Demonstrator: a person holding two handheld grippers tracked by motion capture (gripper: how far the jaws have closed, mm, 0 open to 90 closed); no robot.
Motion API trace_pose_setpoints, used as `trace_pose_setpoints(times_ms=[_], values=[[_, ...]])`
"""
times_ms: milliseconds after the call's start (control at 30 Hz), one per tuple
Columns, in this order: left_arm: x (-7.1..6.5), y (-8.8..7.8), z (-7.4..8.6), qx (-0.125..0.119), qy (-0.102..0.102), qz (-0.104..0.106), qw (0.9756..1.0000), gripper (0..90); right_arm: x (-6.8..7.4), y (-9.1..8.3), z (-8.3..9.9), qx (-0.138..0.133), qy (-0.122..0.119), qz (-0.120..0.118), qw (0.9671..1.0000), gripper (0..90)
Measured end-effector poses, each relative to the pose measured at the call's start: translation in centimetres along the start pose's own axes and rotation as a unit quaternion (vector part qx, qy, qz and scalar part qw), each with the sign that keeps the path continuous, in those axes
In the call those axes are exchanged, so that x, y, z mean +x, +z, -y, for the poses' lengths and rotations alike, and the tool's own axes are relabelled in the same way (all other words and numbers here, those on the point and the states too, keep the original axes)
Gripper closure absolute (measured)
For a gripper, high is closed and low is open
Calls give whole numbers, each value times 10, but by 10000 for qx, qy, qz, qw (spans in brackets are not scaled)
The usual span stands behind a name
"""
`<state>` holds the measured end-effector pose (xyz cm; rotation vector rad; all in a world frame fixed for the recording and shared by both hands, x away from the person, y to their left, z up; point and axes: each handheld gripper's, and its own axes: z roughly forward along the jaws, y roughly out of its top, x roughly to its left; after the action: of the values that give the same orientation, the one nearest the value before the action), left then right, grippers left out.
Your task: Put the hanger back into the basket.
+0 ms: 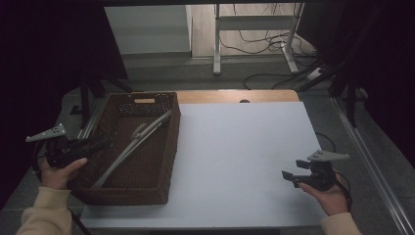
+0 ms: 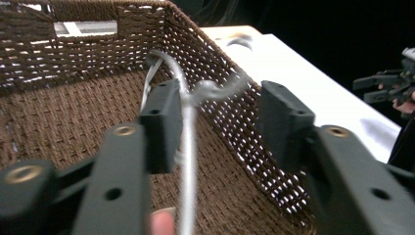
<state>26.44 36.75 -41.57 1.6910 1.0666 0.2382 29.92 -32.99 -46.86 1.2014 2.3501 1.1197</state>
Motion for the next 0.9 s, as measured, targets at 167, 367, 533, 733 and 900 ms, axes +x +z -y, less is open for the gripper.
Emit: trace_pose_setpoints(times_ms=[167,367,533,733,900], values=[[-14,3,-2,97,86,16,9999,359,1,0,-1,-1,-34,-10,10000,244],[-35,15,-1,372,315,87,9988,299,1,3,-1,53,-43,-53,10000,240],[-54,21,-1,473,580,285,9968,271,3,4,-1,90,-93,-98,9999,233],[-80,31,2,567,958,290,9934,260,4,4,-3,66,-100,-132,9998,229],[-95,44,9,769,1127,368,9900,258,5,7,-4,97,-152,-209,9996,226]])
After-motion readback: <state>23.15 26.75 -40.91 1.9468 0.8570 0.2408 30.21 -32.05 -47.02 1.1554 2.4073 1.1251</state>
